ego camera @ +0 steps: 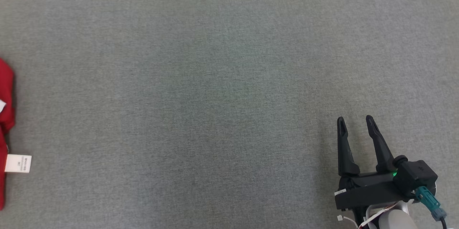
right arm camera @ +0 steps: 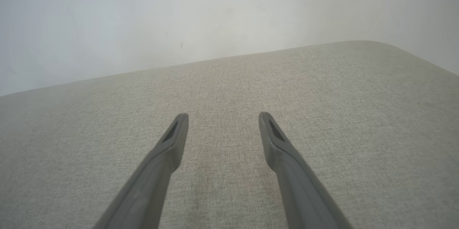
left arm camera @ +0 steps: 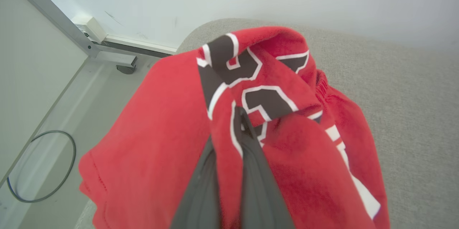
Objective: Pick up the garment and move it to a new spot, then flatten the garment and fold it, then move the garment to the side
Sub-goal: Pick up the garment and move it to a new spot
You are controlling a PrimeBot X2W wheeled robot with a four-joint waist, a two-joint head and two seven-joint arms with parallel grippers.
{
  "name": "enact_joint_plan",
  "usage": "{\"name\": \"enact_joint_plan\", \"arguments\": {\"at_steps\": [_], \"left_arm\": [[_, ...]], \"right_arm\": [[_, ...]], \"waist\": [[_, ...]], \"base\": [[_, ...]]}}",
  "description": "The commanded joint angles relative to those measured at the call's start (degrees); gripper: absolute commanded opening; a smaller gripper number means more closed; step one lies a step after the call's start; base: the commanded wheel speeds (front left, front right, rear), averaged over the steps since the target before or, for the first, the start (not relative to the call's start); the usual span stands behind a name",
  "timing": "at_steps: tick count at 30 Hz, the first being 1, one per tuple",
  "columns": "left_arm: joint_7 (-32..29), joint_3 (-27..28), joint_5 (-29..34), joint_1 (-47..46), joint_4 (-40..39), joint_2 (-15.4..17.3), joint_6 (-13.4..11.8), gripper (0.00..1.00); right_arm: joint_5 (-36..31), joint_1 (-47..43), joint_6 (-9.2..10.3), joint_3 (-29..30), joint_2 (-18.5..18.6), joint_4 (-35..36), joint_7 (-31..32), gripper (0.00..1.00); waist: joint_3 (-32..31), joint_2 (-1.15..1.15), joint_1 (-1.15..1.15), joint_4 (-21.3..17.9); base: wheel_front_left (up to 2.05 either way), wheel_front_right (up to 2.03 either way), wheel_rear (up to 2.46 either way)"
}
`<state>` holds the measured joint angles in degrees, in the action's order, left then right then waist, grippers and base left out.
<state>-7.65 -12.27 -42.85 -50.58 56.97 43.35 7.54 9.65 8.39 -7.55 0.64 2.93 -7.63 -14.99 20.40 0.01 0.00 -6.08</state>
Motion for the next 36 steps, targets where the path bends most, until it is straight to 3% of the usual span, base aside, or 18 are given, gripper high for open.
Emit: {"name": "enact_joint_plan", "arguments": {"at_steps": [1,10,21,28,36], "left_arm": [[1.34,-0.14,-0.13,-0.65,0.40,-0.09,-0.12,0.00],[10.53,-0.30,-3.00,-3.85,-2.67,-0.71,-0.12,0.00],[16.90,-4.36,-6.61,-9.28,-15.72,-0.75,-0.12,0.00],[16.24,-7.35,-6.91,-11.65,-27.00,-3.28,-0.39,0.00],[13.96,-10.12,-7.85,-9.02,-38.58,-8.36,-2.93,0.00]], "right_arm": [[-0.39,-0.59,0.12,0.15,-0.10,0.02,-0.25,1.00],[-0.74,-1.59,0.12,0.67,-0.10,-1.14,-0.25,1.00],[-0.69,-3.73,0.12,0.47,-0.10,-2.42,-0.25,1.00],[0.46,-4.72,0.12,0.08,-0.09,-2.62,-0.25,1.00],[1.61,-5.96,0.12,-0.99,-0.11,-2.72,-0.25,1.00]], "waist": [[-0.87,-0.01,0.00,0.98],[-4.32,-0.01,0.00,4.47],[-8.70,-0.01,0.00,6.18],[-10.34,-0.01,0.00,2.73],[-11.36,-0.01,0.00,-3.26]], "base": [[0.00,0.00,0.00],[0.00,0.00,0.00],[0.00,0.00,0.00],[0.00,0.00,0.00],[0.00,0.00,0.00]]}}
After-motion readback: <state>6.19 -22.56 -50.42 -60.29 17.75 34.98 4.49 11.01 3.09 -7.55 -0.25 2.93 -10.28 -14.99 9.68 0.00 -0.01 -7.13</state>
